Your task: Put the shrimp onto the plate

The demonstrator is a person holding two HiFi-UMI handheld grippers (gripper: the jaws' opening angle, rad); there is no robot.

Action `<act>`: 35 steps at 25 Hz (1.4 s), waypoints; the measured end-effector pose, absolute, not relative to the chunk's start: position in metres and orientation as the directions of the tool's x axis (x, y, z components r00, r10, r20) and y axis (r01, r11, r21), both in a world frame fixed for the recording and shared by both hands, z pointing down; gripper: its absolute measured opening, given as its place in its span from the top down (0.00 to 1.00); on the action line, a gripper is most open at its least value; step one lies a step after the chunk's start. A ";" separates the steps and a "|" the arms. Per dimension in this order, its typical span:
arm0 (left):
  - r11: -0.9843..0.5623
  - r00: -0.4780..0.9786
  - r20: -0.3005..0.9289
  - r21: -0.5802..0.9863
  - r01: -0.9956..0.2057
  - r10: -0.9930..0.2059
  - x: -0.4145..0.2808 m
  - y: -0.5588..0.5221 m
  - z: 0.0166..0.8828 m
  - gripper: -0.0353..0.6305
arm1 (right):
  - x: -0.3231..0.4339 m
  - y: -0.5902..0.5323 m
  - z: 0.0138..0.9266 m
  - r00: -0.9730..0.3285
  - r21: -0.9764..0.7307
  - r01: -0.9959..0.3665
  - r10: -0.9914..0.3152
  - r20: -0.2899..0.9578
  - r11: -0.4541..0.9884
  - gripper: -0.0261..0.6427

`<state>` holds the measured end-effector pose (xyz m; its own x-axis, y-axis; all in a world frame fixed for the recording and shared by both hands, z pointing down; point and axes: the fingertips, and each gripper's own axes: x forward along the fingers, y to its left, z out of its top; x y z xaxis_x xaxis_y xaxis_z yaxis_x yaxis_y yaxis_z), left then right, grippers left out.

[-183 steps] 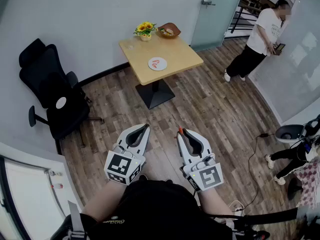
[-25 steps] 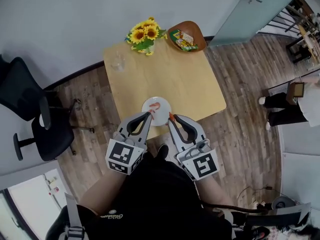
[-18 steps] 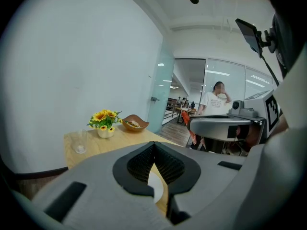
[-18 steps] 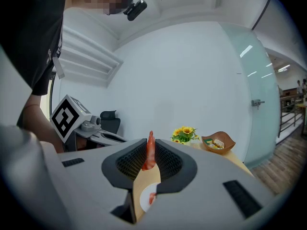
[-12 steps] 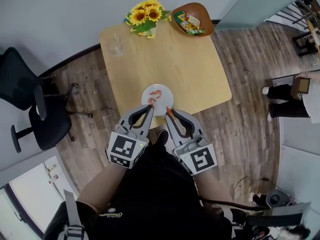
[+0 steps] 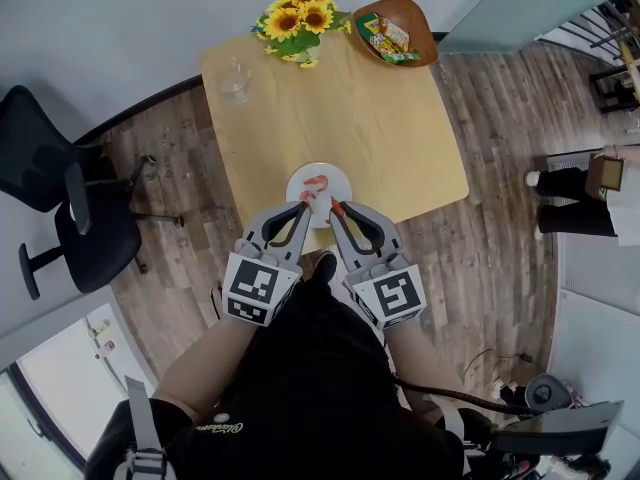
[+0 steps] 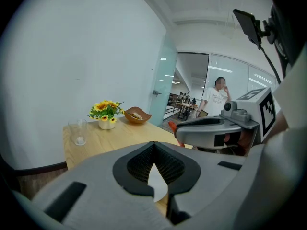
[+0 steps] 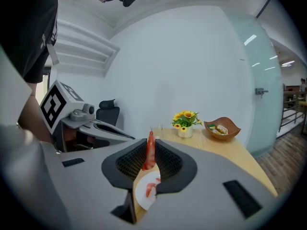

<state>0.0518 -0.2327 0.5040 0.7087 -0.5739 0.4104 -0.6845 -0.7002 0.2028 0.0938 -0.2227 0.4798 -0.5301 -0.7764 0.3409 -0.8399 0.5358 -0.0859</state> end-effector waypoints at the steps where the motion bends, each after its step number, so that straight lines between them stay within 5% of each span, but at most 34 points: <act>1: -0.700 0.709 0.409 0.205 -0.685 -0.574 0.052 -0.234 0.504 0.94 | 0.094 -0.225 0.485 -0.527 -0.080 -0.840 -0.773 0.353 0.536 0.88; 20: -0.692 0.707 0.412 0.215 -0.689 -0.575 0.045 -0.236 0.512 0.94 | 0.103 -0.244 0.630 -0.399 0.075 -0.781 -0.588 0.704 0.620 0.88; 35: -0.688 0.706 0.409 0.220 -0.692 -0.579 0.036 -0.235 0.513 0.94 | 0.095 -0.245 0.675 -0.322 0.159 -0.595 -0.415 0.851 0.788 0.88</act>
<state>0.0365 -0.2347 0.5126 0.7055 -0.5785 0.4094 -0.6917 -0.6879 0.2200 0.0951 -0.2454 0.6751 -0.3219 -0.4149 0.8510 -0.5955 0.7875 0.1588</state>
